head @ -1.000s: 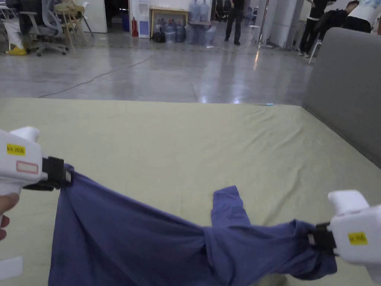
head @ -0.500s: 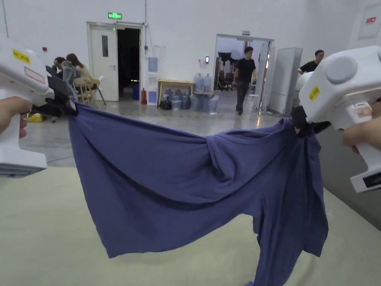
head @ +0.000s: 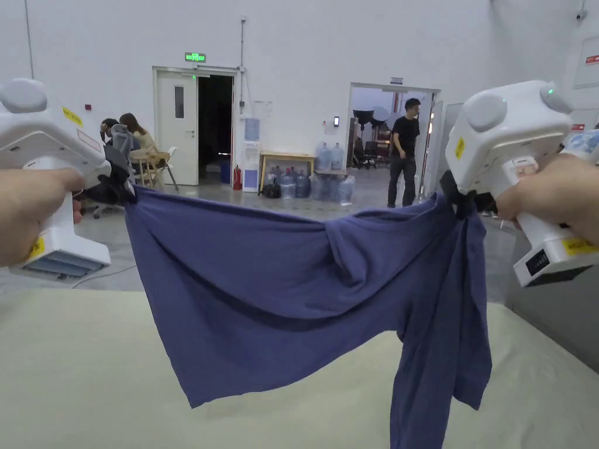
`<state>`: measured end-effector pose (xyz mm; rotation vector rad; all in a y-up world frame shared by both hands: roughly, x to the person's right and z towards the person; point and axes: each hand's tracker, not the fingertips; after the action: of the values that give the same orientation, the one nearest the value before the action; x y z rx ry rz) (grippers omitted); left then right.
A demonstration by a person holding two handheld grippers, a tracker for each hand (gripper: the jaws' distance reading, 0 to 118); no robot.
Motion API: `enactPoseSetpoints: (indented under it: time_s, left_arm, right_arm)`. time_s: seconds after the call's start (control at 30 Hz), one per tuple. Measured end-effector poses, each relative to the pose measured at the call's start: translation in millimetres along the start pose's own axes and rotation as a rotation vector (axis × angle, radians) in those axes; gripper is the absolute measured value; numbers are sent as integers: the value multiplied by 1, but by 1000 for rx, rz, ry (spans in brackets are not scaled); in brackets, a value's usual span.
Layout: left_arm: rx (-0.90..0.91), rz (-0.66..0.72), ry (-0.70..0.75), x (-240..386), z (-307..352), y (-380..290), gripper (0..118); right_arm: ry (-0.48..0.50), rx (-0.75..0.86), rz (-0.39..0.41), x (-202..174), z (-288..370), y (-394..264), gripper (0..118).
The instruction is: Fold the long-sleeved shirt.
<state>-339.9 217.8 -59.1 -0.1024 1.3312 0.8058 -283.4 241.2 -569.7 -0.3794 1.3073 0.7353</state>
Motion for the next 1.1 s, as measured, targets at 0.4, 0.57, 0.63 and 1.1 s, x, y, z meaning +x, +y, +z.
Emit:
enactPoseSetpoints:
  time_s: [0.4, 0.57, 0.63, 1.1]
  left_arm:
    - [-459, -40, 177, -137, -113, -219, 0]
    - [-528, -71, 120, -180, -57, -291, 0]
    - [-585, -77, 120, -191, -36, -317, 0]
    - [-772, -104, 101, -229, 85, -466, 0]
  right_arm:
    - [130, -155, 143, -83, -146, -256, 3]
    - [198, -213, 207, -83, -117, -365, 3]
    - [210, -211, 224, -82, -89, -403, 3]
    - [251, -261, 251, -104, 10, -569, 3]
